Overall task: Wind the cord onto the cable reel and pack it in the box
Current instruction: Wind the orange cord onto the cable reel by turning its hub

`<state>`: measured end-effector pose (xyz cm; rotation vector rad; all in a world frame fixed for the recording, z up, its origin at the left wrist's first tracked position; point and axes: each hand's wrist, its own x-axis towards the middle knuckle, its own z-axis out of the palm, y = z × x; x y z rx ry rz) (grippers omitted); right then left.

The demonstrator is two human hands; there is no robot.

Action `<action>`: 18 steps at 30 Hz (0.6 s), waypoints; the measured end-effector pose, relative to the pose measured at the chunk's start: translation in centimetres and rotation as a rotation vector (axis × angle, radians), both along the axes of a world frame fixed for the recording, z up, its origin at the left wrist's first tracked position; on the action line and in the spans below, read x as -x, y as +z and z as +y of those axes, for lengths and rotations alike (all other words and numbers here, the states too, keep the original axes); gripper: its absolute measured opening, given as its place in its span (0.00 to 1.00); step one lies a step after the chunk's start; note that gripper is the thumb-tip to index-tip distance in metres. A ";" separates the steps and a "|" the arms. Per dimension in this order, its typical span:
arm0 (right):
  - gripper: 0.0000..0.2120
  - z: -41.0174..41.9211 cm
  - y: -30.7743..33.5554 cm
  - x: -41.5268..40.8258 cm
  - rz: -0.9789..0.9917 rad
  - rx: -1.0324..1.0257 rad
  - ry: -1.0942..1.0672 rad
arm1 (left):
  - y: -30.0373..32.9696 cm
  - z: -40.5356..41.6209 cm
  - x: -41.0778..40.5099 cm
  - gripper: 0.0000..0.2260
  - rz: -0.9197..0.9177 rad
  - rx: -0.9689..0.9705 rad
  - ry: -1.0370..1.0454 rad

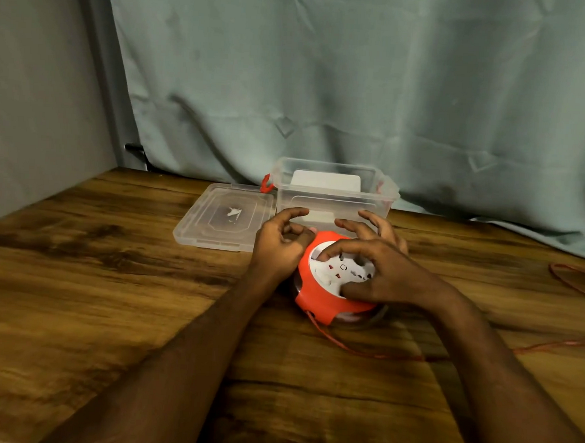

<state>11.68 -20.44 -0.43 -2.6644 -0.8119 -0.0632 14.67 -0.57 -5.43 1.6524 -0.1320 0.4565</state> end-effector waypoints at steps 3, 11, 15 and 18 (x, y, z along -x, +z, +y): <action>0.26 -0.1 -0.4 -0.3 -0.059 -0.009 -0.041 | -0.1 -0.1 -0.2 0.16 0.004 0.012 0.006; 0.30 0.5 -1.0 -0.4 -0.157 -0.063 -0.097 | -0.3 0.1 -0.4 0.17 0.014 0.029 0.004; 0.30 0.4 -1.2 -0.5 -0.163 -0.068 -0.102 | -0.2 0.1 -0.3 0.18 0.014 0.021 0.000; 0.30 0.3 -1.3 -0.5 -0.159 -0.071 -0.105 | -0.2 0.1 -0.4 0.18 0.012 0.020 0.008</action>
